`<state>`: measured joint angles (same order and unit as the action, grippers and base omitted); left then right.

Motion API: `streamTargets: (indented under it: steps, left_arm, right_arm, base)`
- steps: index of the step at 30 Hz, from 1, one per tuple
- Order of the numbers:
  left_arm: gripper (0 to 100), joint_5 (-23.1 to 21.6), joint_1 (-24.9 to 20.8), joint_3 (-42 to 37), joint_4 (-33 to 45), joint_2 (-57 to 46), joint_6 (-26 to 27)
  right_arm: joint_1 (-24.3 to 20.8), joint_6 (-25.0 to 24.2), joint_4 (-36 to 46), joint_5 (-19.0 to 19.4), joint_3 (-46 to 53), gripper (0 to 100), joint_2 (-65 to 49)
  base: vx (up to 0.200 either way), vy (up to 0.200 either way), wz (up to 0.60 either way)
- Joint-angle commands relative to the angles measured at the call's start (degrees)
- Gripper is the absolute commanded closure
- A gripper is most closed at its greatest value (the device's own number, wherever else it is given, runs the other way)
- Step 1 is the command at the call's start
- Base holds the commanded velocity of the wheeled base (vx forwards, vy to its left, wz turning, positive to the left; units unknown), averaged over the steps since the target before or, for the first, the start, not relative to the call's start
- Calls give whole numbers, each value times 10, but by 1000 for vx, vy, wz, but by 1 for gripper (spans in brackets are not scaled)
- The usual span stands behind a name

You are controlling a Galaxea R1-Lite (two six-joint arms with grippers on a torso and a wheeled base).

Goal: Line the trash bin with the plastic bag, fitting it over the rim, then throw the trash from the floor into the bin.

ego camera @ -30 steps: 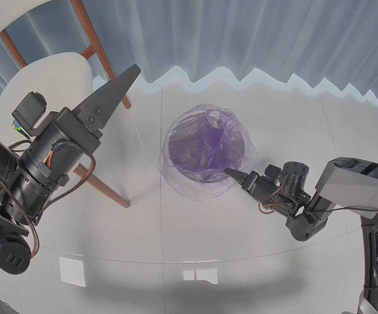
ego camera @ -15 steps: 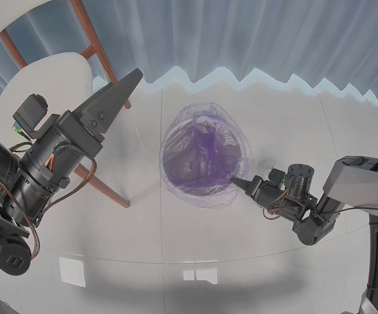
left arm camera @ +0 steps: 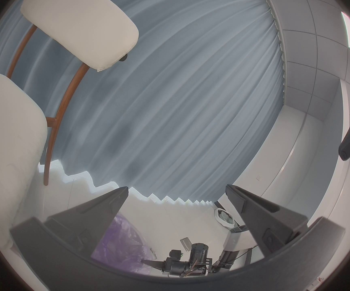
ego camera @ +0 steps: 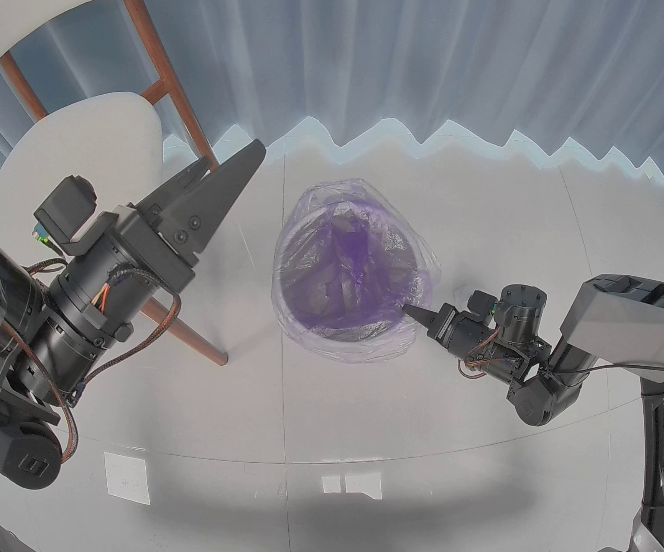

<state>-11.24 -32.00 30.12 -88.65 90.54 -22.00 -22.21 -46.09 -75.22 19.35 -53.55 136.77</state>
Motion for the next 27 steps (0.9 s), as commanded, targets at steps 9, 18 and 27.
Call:
streamTargets:
  steps: [9,18,27]
  left_arm:
    - [0,0,-4,-3,0,5,2]
    - [0,0,-5,-4,0,5,2]
    - [0,0,-5,-4,0,5,2]
  right_arm:
    - [1,10,-1,-8,-7,0,7]
    - [4,8,-5,-13,-8,0,2]
    - [6,4,-37,-46,-9,0,7]
  base:
    - [0,0,0]
    - [0,0,0]
    - [0,0,0]
